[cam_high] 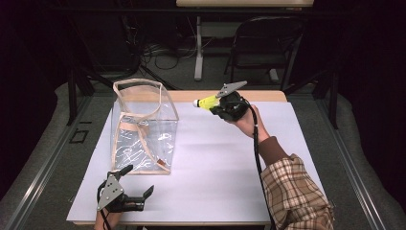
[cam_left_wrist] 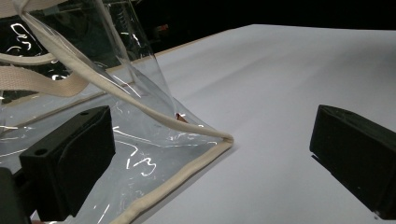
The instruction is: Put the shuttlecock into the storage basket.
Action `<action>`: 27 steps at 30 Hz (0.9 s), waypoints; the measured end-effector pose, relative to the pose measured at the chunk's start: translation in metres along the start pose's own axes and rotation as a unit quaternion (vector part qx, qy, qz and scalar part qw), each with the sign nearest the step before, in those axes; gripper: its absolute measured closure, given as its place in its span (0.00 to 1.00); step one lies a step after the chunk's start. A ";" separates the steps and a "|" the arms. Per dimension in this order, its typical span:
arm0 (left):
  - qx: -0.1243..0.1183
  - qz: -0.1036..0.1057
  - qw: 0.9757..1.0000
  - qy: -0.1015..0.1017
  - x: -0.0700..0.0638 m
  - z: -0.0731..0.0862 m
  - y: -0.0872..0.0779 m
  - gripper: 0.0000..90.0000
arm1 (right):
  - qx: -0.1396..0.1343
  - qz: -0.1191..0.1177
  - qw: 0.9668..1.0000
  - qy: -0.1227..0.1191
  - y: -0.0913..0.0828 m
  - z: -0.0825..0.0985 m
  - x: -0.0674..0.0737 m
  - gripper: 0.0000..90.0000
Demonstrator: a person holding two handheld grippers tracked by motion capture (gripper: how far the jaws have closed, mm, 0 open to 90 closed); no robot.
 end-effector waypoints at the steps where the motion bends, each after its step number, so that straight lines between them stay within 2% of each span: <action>1: 0.000 0.000 1.000 0.000 0.000 0.000 0.000 0.00 | -0.001 0.000 1.000 0.000 0.000 -0.001 0.000 1.00; 27: -0.001 0.000 1.000 -0.001 0.000 0.000 0.000 0.00 | -0.011 0.006 1.000 -0.004 -0.005 -0.019 0.000 1.00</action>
Point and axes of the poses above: each handheld gripper's, and its own axes: y roughly forward along the jaws, z roughly out of its underside, x roughly to its left, the point moved 4 cm from there along y, roughly forward along the jaws, and after that the axes turned 14 degrees about x, right-handed, at the moved point
